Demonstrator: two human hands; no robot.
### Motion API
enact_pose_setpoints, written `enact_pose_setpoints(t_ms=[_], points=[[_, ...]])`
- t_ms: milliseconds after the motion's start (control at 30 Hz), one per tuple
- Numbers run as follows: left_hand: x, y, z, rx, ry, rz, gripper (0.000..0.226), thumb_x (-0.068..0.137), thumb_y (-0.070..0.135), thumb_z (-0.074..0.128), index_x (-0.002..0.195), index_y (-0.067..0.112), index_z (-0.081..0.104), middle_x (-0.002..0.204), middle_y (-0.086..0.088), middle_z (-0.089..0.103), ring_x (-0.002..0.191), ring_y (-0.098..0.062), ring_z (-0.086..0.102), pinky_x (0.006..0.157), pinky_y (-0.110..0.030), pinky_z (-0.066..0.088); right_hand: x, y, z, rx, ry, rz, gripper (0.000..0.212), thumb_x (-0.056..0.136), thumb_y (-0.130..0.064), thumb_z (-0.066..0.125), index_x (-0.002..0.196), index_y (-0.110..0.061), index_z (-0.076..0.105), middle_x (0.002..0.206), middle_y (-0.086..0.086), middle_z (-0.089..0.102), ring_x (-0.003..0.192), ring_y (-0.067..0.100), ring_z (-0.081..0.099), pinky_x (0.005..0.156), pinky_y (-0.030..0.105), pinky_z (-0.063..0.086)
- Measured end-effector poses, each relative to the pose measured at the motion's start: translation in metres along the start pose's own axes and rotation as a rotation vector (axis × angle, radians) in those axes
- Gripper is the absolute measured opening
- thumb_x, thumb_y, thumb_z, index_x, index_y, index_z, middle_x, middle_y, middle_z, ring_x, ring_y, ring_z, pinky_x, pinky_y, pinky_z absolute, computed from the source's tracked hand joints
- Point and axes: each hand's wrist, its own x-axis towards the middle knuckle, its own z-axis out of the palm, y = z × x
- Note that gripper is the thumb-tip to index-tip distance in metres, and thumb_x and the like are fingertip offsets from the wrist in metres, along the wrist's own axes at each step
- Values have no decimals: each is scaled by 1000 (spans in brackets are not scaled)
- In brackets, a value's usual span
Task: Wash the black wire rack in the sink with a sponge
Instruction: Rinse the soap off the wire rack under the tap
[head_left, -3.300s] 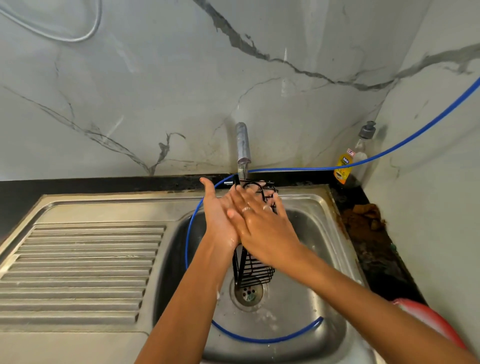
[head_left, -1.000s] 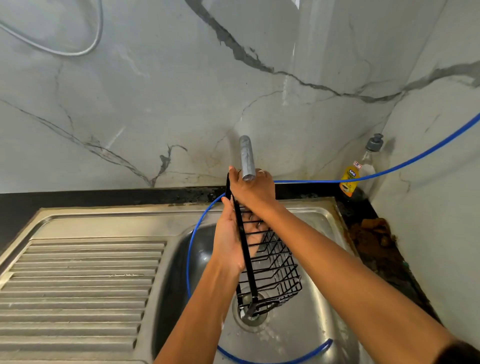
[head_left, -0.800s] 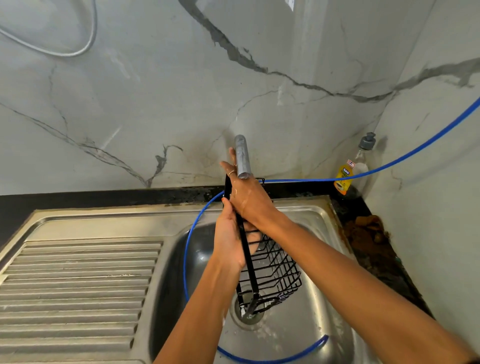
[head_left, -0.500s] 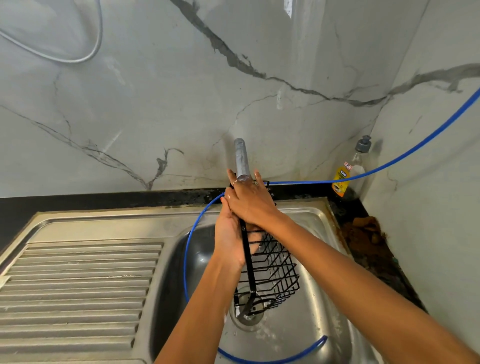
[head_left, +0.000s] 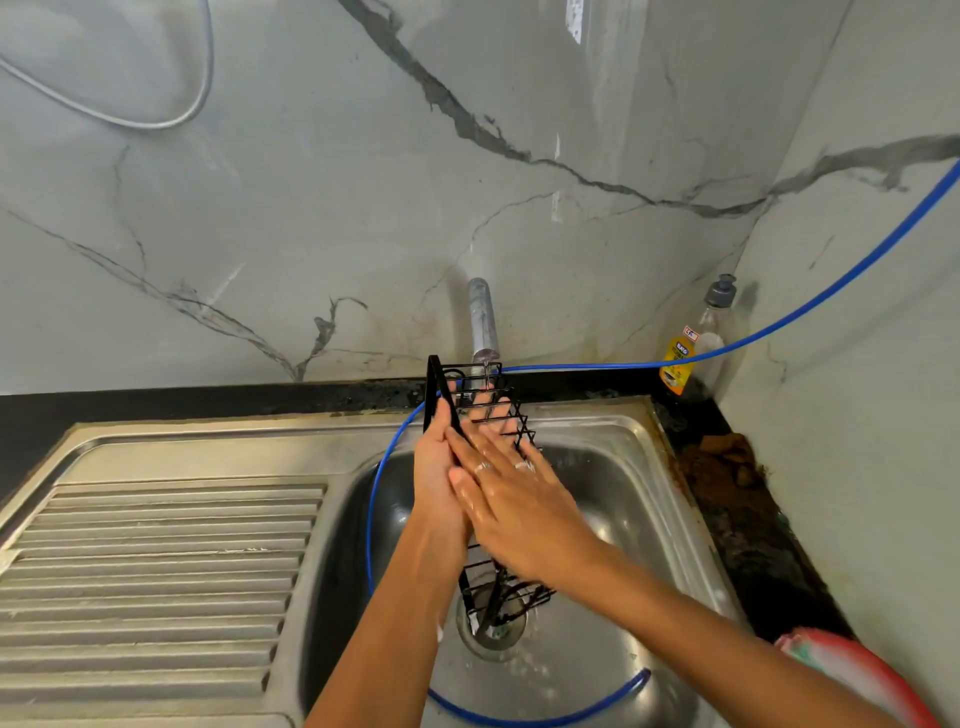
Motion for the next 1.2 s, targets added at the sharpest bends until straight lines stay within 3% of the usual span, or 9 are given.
enact_pose_setpoints(t_ms=[133,267,467,567,633,700,833,967,1200], points=[[1,4,-1,-94,12,62,53,100,50,28,131,15,54,128,-13,61,119,-27,57,88,-41,49,64,16,-5,-44,66,89,48,102,-41,14,150,-40,9,159,-12,2,146,10,-5,117,49,-6],[0,11,-1,32,58,31,41,97,44,43,106,8,61,84,-15,67,61,-20,67,48,-26,54,114,30,-12,141,43,34,49,101,-41,27,149,-33,25,159,0,17,146,24,14,116,44,17],[3,22,-15,-18,34,162,40,99,35,39,118,5,58,88,-16,73,80,-23,71,83,-34,55,116,23,-21,815,-9,266,55,97,-52,39,141,-20,40,135,3,53,119,17,53,97,24,39],[-3,30,-15,-41,-10,180,51,100,37,32,125,-1,54,92,-19,73,81,-24,73,76,-38,58,95,24,-22,1064,-84,256,52,96,-55,34,131,-20,50,111,-4,62,97,5,57,78,16,47],[-6,32,-13,-95,-24,195,51,103,36,28,123,-2,55,93,-17,73,81,-24,73,68,-36,61,81,28,-14,1131,-78,214,63,94,-62,32,139,-21,44,133,1,55,120,12,52,102,24,42],[-8,35,-10,-149,-17,230,50,105,34,26,124,-3,54,94,-16,73,81,-23,73,63,-32,60,63,31,-10,1109,-73,193,65,94,-62,29,148,-25,31,152,0,34,139,18,32,117,39,22],[-9,37,-9,-204,-29,281,51,105,32,25,138,-2,44,122,-22,63,89,-23,73,66,-30,59,17,38,-2,1063,-52,93,53,96,-56,19,148,-46,15,156,-21,9,141,-1,9,113,29,9],[-6,32,-10,-233,-84,300,53,104,31,26,150,5,28,143,-23,46,113,-26,63,87,-37,57,7,52,4,1039,-27,103,43,99,-51,17,142,-54,18,151,-30,11,136,-8,8,112,27,8],[-9,31,-16,-239,-95,292,47,105,25,23,135,0,50,127,-20,60,98,-24,71,81,-32,59,52,65,-11,1022,-82,309,61,93,-61,35,148,-37,23,155,-3,26,141,20,27,113,41,21]])
